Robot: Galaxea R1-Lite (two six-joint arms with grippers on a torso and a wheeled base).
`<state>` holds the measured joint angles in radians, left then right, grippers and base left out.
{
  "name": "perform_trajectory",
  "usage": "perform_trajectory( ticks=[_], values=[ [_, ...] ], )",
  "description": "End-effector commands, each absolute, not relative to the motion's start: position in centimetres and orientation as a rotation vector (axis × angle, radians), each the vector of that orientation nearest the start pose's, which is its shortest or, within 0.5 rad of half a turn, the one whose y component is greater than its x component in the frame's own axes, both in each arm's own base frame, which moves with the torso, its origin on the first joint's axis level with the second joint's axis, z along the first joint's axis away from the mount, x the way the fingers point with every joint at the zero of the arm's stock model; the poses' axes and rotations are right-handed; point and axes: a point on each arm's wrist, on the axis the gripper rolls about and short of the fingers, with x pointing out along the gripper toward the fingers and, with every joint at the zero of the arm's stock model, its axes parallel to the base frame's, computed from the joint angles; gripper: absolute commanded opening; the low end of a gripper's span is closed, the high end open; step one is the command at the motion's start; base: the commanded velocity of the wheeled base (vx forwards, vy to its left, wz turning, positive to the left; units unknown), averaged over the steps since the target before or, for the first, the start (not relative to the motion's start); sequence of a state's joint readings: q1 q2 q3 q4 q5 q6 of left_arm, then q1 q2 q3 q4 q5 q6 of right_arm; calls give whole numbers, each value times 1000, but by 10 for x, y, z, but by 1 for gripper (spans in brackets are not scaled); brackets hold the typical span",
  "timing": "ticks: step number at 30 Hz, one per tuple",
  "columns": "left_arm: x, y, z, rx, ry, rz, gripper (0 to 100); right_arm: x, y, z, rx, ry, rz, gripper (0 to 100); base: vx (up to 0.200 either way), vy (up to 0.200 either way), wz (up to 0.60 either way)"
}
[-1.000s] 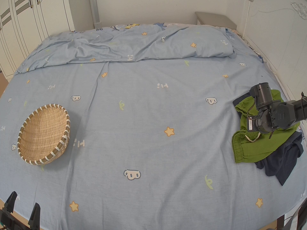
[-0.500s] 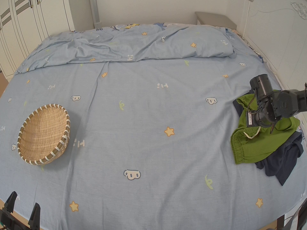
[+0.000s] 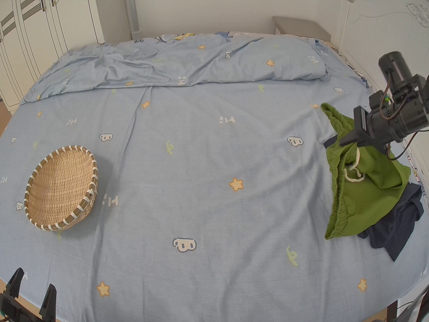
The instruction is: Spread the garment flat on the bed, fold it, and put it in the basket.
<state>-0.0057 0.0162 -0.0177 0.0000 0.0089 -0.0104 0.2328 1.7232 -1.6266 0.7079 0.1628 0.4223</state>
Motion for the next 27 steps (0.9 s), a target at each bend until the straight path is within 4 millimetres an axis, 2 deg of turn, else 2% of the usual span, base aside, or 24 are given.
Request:
perform_trajectory(
  ticks=[1,5,6,7,15,16,21,23,24,27],
  values=[
    [-23,0,75,-11,0,3,100,254,69,326,417,753,280,0,0,0,0],
    [-23,0,75,-11,0,3,100,249,79,325,400,780,322,0,0,0,0],
    [-23,0,75,-11,0,3,100,245,91,323,383,800,354,0,0,0,0],
    [-23,0,75,-11,0,3,100,245,92,323,382,801,359,0,0,0,0],
    [-23,0,75,-11,0,3,100,222,157,317,313,853,581,0,0,0,0],
    [-23,0,75,-11,0,3,100,220,175,315,312,854,621,0,0,0,0],
    [-23,0,75,-11,0,3,100,225,231,306,323,765,699,0,0,0,0],
    [-23,0,75,-11,0,3,100,228,240,307,338,723,718,0,0,0,0],
    [-23,0,75,-11,0,3,100,234,252,303,350,691,738,0,0,0,0],
    [-23,0,75,-11,0,3,100,246,271,295,364,661,761,0,0,0,0]
  ],
)
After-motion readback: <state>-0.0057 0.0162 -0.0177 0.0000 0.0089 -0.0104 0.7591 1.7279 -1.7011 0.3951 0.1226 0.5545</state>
